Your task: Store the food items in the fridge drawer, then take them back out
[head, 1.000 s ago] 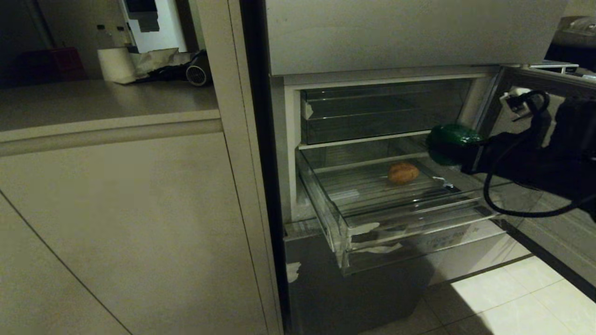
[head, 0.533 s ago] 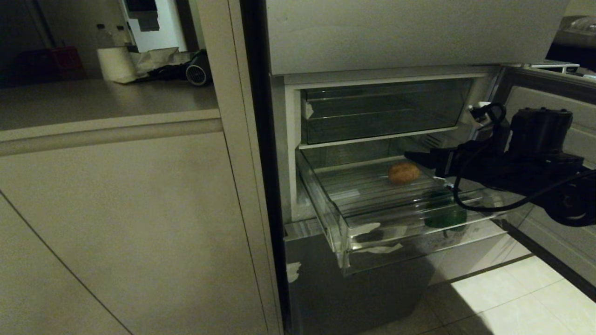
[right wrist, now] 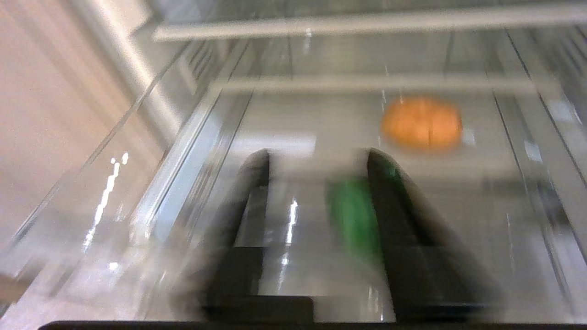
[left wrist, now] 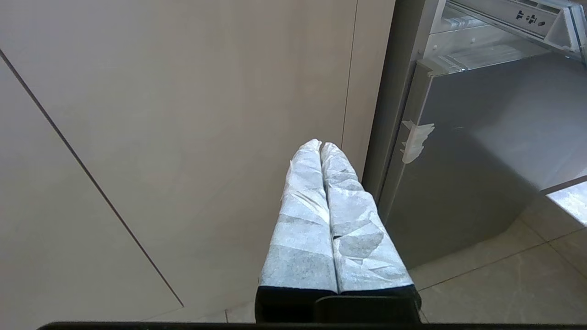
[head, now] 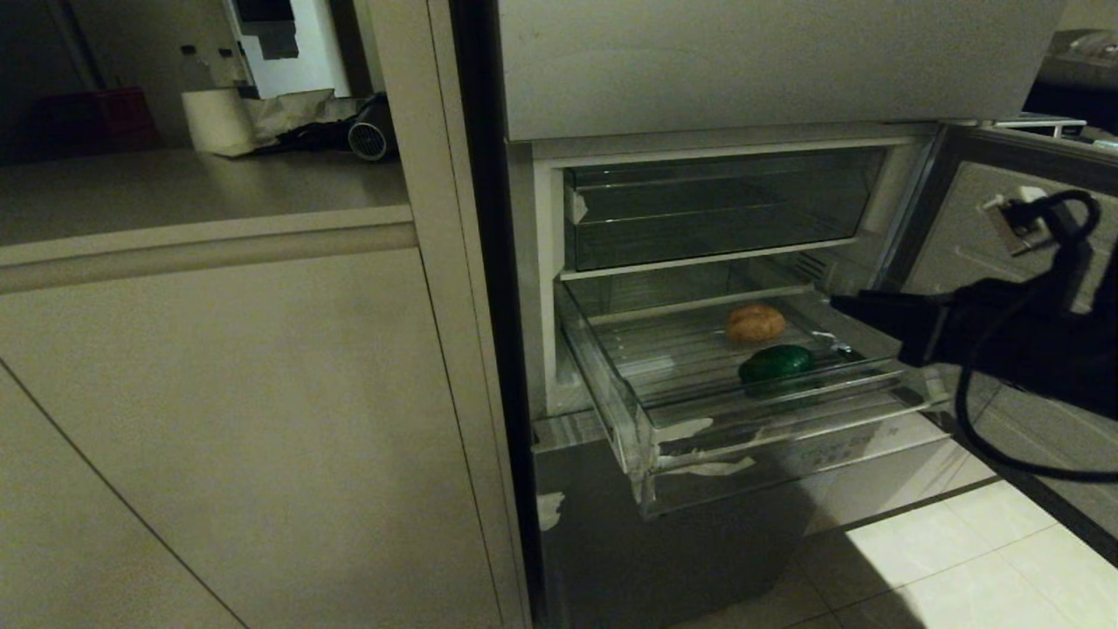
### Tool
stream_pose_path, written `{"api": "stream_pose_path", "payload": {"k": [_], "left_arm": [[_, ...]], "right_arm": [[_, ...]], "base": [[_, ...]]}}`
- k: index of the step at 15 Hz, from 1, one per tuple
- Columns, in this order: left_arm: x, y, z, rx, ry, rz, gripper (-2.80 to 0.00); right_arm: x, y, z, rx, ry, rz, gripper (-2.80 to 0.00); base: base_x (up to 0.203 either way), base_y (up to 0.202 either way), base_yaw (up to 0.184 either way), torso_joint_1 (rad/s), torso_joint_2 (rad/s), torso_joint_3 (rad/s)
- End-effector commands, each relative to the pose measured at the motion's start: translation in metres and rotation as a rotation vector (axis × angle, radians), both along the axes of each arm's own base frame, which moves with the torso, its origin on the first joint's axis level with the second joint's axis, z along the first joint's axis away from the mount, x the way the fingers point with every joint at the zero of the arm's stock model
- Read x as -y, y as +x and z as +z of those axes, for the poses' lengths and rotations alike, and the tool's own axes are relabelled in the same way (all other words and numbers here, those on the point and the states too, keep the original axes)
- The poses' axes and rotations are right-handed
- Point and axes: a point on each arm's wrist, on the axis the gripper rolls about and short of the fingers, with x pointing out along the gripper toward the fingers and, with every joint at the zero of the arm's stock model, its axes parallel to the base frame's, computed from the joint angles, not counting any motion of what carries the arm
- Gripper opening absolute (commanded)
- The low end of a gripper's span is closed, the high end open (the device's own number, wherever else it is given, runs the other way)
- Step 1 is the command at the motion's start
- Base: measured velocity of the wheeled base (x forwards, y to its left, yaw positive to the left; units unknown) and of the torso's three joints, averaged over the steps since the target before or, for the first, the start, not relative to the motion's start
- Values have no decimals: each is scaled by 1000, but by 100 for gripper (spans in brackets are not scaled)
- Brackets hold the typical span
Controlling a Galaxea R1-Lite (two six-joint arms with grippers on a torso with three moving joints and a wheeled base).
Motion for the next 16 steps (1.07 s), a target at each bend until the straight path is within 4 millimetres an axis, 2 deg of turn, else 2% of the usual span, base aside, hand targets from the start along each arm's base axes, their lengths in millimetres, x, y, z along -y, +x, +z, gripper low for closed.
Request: {"api": "stream_pose_path", "payload": {"k": [1, 3, 7, 9, 12, 16], "left_arm": [[0, 0, 0, 0, 0, 1, -280], [0, 0, 0, 1, 0, 1, -280], [0, 0, 0, 0, 0, -1, -280], [0, 0, 0, 2, 0, 2, -280], [0, 0, 0, 0, 0, 0, -280], [0, 0, 0, 0, 0, 0, -280]], "right_arm": [[6, -70, -2, 22, 2, -28, -280], [8, -87, -29, -109, 2, -67, -280], [7, -101, -47, -204, 52, -66, -280], [5, -98, -52, -249, 45, -58, -280], [3, -82, -57, -299, 38, -58, -280], [-4, -23, -82, -439, 23, -59, -280]], "base": [[0, 0, 0, 0, 0, 0], [0, 0, 0, 0, 0, 0], [0, 0, 0, 0, 0, 0], [0, 0, 0, 0, 0, 0], [0, 0, 0, 0, 0, 0], [0, 0, 0, 0, 0, 0]]}}
